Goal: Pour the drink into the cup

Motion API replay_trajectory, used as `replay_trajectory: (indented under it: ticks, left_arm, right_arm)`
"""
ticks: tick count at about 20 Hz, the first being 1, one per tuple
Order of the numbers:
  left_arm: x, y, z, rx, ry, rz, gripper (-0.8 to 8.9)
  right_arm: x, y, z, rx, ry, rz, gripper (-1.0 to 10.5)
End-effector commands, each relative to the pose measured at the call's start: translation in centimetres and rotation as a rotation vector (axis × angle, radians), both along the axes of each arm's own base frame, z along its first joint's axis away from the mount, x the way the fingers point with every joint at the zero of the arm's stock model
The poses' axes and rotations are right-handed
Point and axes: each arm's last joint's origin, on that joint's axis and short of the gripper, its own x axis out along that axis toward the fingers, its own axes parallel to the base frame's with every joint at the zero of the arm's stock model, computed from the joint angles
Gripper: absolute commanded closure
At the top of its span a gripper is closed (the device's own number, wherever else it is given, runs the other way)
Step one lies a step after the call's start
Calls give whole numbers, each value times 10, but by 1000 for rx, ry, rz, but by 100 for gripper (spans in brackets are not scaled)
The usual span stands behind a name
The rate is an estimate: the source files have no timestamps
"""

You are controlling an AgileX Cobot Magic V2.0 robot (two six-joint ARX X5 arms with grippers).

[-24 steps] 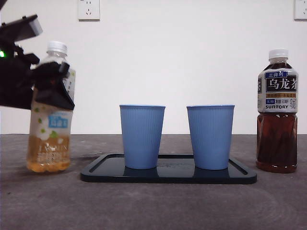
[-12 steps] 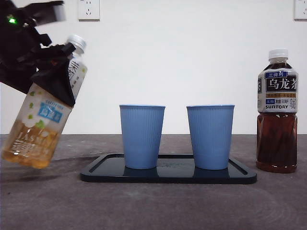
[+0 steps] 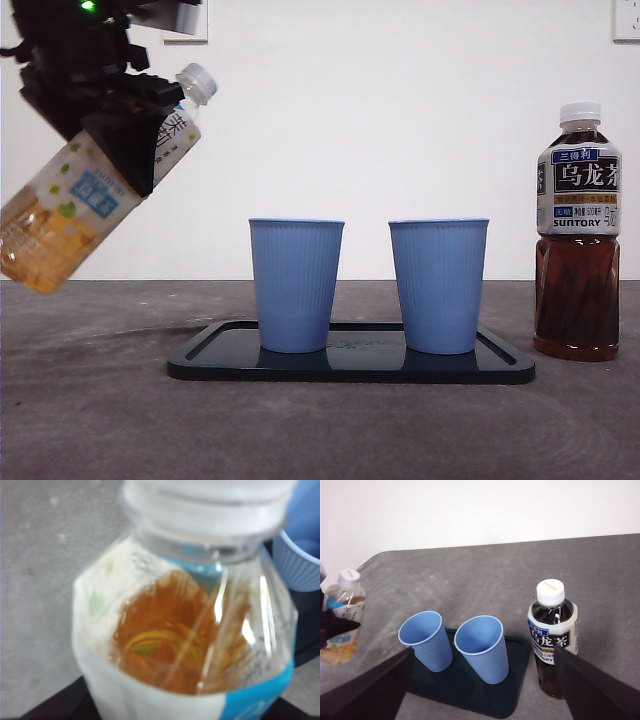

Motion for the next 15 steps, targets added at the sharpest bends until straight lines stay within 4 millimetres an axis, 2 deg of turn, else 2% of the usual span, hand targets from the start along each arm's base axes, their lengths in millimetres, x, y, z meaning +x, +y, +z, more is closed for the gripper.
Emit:
replay_trajectory:
  ticks: [1,7,15]
  left_arm:
    - [6,-12,14,59,-34,-29,631]
    - [10,-33,14,192,-6,-49,632]
    - [8,-54,-5,390,27,-67,632]
  right_arm:
    - [-1,0,6,-3,-26,5,504]
    - [-1,0,5,-3,-24,5,504]
    - [-1,0,5,-3,-23,5,504]
